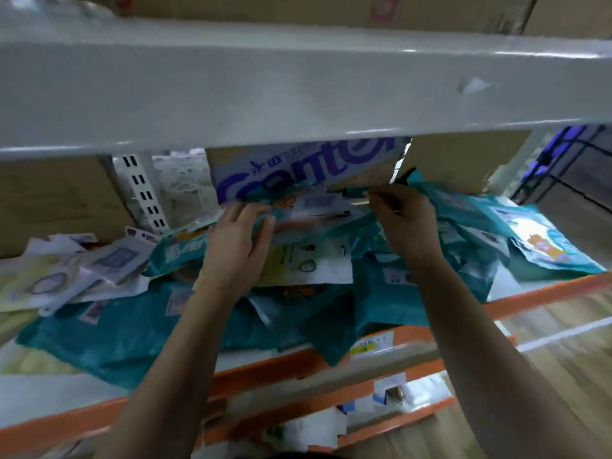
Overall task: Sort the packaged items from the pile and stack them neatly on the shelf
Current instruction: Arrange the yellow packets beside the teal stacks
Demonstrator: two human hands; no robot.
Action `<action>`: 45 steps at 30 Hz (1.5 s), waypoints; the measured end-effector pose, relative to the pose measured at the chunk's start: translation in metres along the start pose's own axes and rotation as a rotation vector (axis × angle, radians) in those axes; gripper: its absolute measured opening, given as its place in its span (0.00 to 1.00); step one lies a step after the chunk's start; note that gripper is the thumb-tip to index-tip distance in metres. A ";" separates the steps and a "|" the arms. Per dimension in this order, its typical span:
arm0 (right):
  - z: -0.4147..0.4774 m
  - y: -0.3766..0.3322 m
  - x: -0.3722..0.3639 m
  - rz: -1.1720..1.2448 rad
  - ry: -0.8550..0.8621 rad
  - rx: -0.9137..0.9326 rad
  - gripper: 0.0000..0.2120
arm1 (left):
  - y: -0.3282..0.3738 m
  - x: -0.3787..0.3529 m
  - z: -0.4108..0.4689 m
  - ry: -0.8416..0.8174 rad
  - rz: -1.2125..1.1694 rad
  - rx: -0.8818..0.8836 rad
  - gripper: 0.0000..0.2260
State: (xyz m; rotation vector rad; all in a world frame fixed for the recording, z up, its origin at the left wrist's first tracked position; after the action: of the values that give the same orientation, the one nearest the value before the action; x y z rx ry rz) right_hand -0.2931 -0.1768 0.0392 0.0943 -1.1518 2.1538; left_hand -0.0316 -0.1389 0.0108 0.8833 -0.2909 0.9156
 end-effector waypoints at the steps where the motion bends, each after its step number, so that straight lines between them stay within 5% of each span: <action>1: 0.002 0.003 -0.001 0.021 -0.025 0.002 0.11 | 0.000 0.004 -0.007 0.030 0.014 0.030 0.21; 14: -0.012 0.040 0.023 0.219 -0.046 -0.136 0.06 | 0.028 0.031 -0.054 0.238 0.103 0.082 0.17; 22: -0.038 0.054 0.022 0.226 -0.064 -0.197 0.06 | 0.037 -0.006 -0.077 0.022 0.219 -0.038 0.25; 25: -0.044 0.053 0.024 0.225 -0.077 -0.187 0.06 | 0.044 0.001 -0.070 0.109 0.196 -0.091 0.15; 33: -0.048 0.050 0.035 0.267 -0.063 -0.201 0.05 | 0.091 0.061 -0.059 0.423 0.112 -0.166 0.10; 40: -0.050 0.022 0.030 0.353 -0.128 -0.137 0.09 | 0.066 0.099 -0.041 0.595 0.000 0.106 0.13; 45: -0.062 0.003 0.008 0.395 -0.233 -0.122 0.06 | 0.031 0.092 -0.061 0.560 -0.148 0.357 0.18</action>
State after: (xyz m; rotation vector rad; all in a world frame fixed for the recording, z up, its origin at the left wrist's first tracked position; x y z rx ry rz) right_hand -0.2858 -0.1261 0.0024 0.0691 -1.5386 2.4555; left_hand -0.0087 -0.0309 0.0412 0.9188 0.4268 1.0518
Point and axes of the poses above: each hand's wrist, its own z-axis towards the middle knuckle, its own x-axis out of the back of the hand, y = z × x, the point moved 10 cm from there along z, towards the middle knuckle, and after that the axes turned 14 degrees about y, right-handed, at the moved point
